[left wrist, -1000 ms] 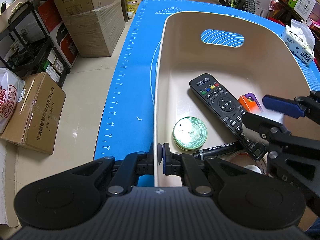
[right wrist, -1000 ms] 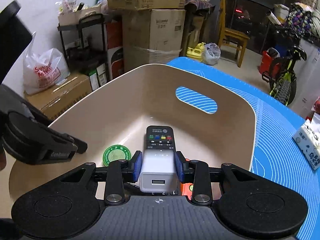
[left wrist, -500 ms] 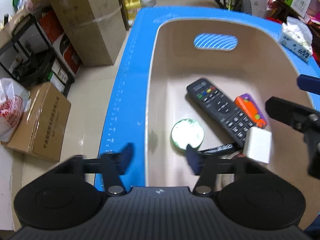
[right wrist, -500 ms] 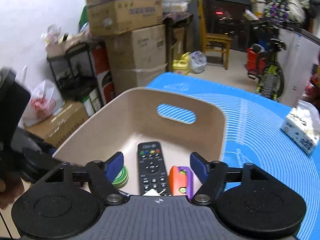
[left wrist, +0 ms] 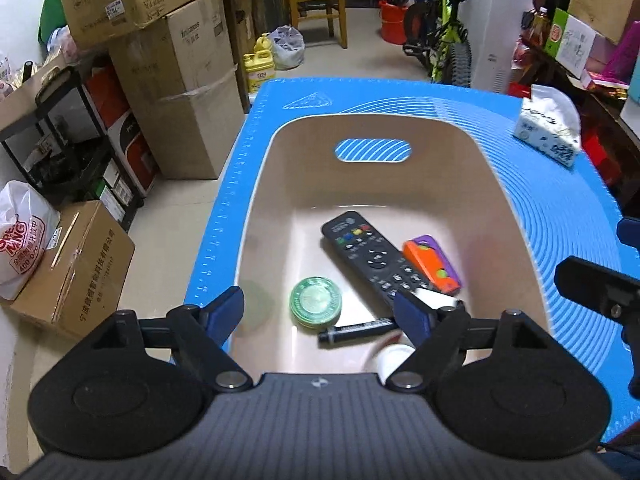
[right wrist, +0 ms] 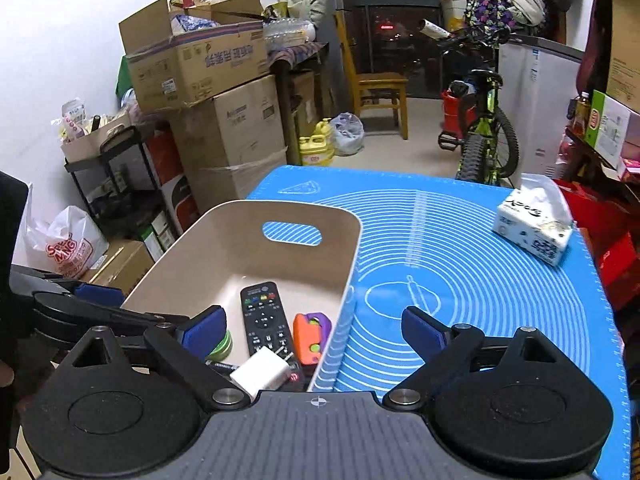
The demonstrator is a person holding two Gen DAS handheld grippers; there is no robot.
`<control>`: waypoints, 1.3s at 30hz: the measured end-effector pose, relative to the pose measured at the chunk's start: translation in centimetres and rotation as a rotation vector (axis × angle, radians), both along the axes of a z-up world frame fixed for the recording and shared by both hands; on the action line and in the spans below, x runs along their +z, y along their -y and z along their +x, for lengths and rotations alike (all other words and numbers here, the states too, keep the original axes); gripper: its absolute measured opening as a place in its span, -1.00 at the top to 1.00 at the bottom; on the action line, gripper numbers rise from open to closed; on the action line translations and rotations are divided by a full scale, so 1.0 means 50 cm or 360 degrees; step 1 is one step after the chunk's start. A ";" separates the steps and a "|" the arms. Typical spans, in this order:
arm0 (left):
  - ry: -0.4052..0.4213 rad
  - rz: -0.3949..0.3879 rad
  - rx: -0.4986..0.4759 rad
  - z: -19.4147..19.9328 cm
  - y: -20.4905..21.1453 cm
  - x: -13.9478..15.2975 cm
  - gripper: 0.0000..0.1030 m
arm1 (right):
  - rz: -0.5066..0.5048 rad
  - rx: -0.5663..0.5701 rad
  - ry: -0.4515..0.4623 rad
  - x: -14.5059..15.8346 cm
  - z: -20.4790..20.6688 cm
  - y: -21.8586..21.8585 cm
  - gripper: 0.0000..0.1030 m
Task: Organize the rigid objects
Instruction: 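Lower the charger into the bin and open the right tool, then set the bin down on the mat with the left tool and withdraw both tools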
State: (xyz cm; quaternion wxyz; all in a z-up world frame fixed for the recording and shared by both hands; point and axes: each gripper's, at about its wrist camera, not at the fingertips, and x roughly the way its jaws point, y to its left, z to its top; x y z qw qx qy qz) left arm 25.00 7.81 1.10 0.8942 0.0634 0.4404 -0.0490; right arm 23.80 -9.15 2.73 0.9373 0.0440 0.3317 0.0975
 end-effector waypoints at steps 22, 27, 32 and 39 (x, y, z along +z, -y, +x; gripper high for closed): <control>0.0188 0.0053 0.0088 -0.226 0.071 0.122 -0.59 | -0.0005 -0.0091 0.0127 0.116 -0.225 0.097 -0.86; 0.0225 0.0038 0.0093 -0.279 0.091 0.135 -0.59 | -0.0021 -0.0125 0.0145 0.124 -0.279 0.126 -0.87; 0.0251 0.0042 0.0102 -0.328 0.109 0.134 -0.59 | -0.0024 -0.0144 0.0143 0.123 -0.328 0.151 -0.87; 0.0280 0.0001 0.0124 -0.391 0.122 0.122 -0.59 | -0.0046 -0.0154 0.0140 0.112 -0.394 0.174 -0.87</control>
